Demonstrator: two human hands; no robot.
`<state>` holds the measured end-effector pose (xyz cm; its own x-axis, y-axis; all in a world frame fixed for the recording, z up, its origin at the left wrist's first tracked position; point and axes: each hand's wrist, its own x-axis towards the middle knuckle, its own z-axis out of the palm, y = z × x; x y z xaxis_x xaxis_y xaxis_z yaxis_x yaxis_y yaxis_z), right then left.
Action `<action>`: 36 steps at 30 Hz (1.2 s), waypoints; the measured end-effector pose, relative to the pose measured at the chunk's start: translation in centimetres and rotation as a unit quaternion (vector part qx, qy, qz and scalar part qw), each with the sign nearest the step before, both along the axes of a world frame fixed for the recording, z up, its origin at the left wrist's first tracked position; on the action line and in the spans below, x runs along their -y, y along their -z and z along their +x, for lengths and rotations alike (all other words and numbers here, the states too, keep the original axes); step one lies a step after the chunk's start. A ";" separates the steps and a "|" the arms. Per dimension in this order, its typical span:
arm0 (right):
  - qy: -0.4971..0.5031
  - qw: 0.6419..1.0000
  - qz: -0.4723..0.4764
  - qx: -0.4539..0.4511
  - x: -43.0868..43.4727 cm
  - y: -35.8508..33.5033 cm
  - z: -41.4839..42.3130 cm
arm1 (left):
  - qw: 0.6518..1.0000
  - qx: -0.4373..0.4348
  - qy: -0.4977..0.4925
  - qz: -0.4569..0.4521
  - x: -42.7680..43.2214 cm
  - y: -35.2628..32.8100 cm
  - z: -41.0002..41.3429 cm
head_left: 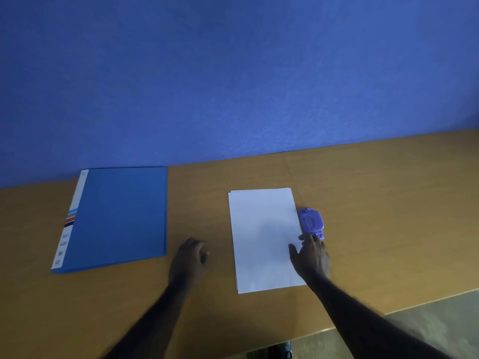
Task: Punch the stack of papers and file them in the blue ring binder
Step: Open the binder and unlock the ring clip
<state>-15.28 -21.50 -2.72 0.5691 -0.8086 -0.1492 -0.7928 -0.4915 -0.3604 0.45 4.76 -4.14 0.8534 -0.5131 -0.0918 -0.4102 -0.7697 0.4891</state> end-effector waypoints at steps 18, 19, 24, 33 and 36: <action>-0.329 0.929 0.162 0.046 -13.8 -1.5 12.6 | 0.966 0.107 -0.001 0.234 -16.1 0.6 9.3; -0.335 0.926 0.167 0.043 -14.5 -1.3 13.0 | 0.967 0.106 -0.003 0.233 -16.1 0.9 9.2; -0.330 0.924 0.189 0.028 -15.9 -1.0 13.9 | 0.974 0.124 -0.009 0.187 -14.9 1.3 7.8; -0.377 0.915 0.143 0.025 -16.8 -0.3 12.8 | 0.993 0.113 -0.011 0.027 -13.5 0.9 2.5; -0.433 0.892 0.120 0.047 -17.0 0.3 12.4 | 0.996 0.092 -0.009 -0.011 -12.5 0.8 0.5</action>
